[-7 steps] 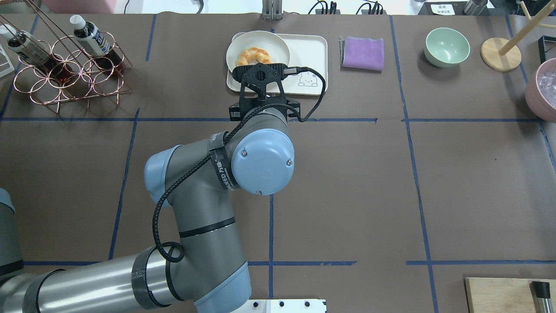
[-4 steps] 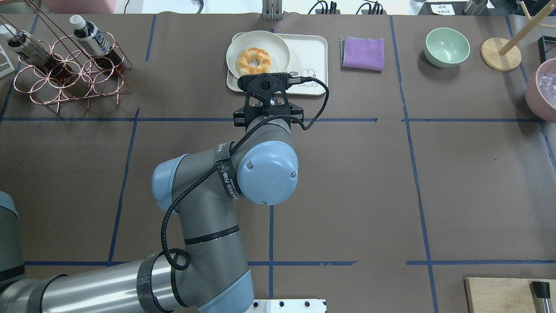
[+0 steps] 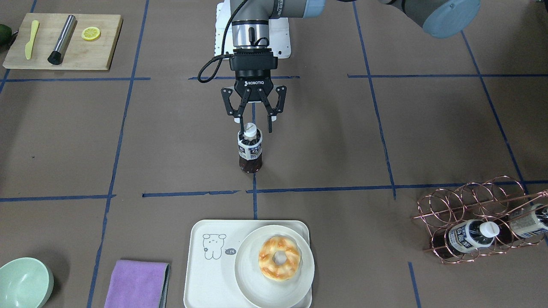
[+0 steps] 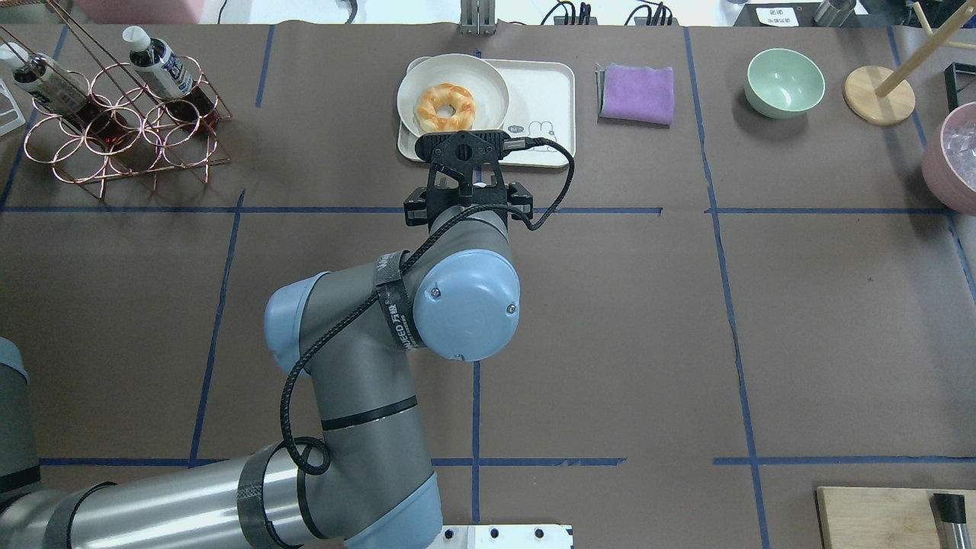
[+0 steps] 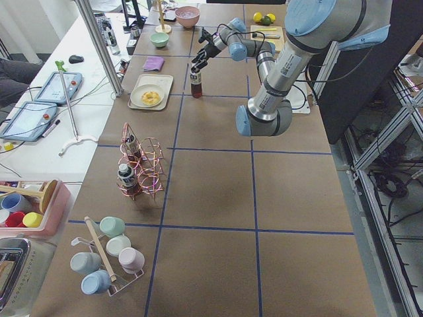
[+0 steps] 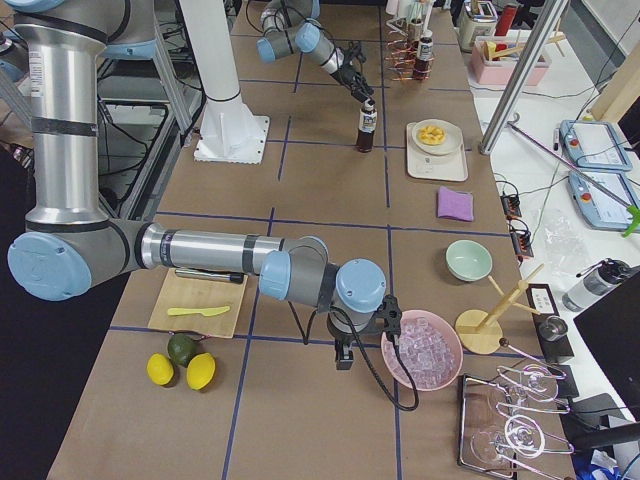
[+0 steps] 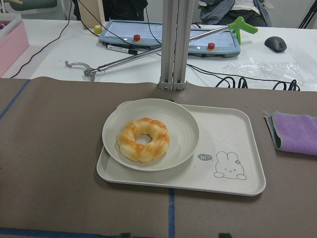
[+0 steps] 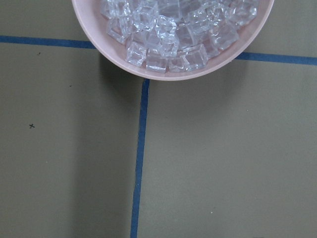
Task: Place tea on tray
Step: 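Set the tea bottle down in front of the tray and release it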
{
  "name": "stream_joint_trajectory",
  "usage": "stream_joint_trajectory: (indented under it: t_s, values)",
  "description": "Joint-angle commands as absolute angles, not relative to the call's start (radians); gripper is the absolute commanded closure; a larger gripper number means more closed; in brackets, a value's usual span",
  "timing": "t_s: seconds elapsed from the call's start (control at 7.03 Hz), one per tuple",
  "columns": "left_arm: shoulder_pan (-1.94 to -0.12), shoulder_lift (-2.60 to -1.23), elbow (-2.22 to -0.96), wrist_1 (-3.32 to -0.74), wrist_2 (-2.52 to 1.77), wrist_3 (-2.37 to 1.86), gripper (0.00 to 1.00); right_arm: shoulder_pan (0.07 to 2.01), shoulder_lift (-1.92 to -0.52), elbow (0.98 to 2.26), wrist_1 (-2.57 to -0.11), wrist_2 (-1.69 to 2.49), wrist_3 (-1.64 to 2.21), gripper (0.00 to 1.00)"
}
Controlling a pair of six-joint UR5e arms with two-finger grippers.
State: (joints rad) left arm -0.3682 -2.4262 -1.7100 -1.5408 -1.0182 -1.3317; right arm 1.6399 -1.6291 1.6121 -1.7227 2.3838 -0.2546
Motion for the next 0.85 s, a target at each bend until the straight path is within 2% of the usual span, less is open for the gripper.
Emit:
stream_joint_trajectory:
  t_s: [0.0, 0.28, 0.57, 0.71]
  values:
    - [-0.370, -2.424, -1.767, -1.537, -1.029, -1.280, 0.00, 1.640, -1.629, 1.612, -1.723, 2.384, -0.253, 0.00]
    - [-0.412, -2.381, -1.877, -1.522, -1.165, -1.197, 0.00, 1.638, -1.629, 1.612, -1.721, 2.382, -0.256, 0.00]
    - [-0.544, -2.199, -2.029, -1.517, -1.465, -1.082, 0.00, 1.640, -1.629, 1.606, -1.678, 2.381, -0.252, 0.00]
    - [-0.619, -2.125, -2.055, -1.494, -1.599, -1.056, 0.00, 1.640, -1.629, 1.606, -1.678, 2.381, -0.252, 0.00]
